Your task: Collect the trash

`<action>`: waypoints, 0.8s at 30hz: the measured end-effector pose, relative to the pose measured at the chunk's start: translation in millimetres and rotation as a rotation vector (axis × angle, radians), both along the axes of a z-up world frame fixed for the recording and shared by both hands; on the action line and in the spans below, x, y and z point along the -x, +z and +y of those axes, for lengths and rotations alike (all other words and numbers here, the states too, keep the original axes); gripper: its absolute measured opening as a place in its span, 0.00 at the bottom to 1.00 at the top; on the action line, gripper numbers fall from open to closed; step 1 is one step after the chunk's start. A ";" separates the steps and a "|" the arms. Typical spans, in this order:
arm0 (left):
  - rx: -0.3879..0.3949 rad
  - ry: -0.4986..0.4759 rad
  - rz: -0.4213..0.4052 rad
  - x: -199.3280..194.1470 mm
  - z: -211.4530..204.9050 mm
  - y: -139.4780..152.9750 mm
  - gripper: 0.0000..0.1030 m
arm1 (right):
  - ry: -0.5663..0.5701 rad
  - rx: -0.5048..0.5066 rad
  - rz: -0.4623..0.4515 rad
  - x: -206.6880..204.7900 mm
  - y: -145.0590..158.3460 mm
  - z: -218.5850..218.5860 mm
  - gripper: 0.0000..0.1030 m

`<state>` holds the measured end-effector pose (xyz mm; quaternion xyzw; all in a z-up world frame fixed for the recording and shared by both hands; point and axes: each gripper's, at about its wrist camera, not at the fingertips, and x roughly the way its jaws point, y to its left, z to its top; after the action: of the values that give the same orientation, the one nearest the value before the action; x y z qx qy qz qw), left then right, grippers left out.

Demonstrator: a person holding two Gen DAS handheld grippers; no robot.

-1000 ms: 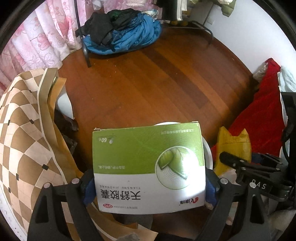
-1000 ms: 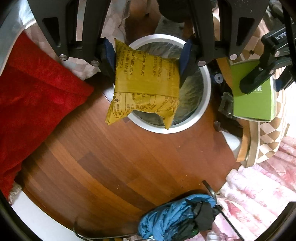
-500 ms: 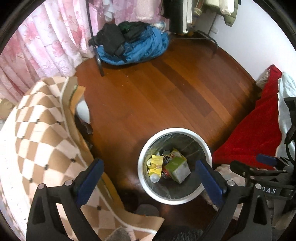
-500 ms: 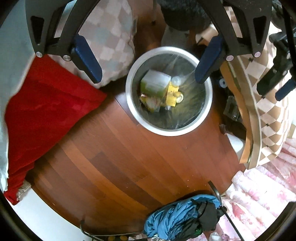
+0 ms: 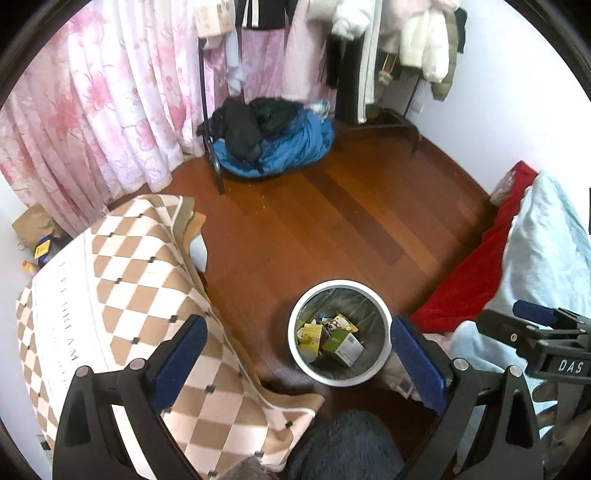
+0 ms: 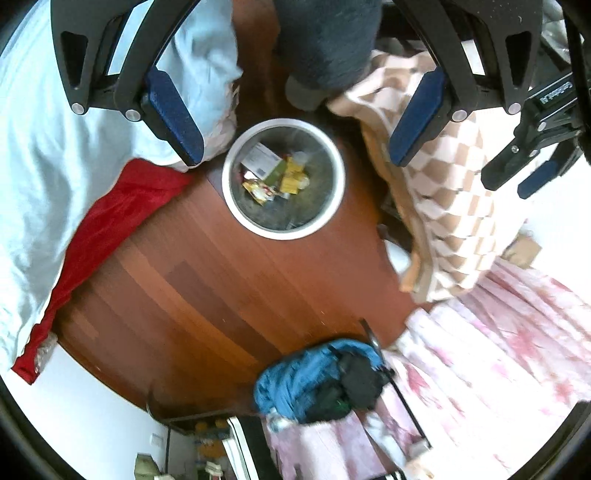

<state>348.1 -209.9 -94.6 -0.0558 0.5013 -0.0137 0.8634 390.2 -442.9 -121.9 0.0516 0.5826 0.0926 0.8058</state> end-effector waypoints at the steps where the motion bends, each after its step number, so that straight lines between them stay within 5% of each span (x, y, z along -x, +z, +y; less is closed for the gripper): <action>1: 0.007 0.003 -0.007 8.1 3.2 8.8 0.99 | 0.006 -0.006 -0.015 7.2 10.5 0.6 0.99; 11: 0.099 -0.003 -0.080 62.0 27.5 71.2 0.99 | 0.080 -0.135 -0.105 72.5 96.9 12.2 0.99; 24: 0.174 -0.048 -0.100 105.1 30.5 101.6 0.99 | 0.159 -0.225 -0.116 120.2 140.0 28.1 1.00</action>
<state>243.0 -179.4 7.0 -0.1181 0.4557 -0.0805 0.8786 270.0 -414.9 18.1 0.0898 0.5233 0.2239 0.8173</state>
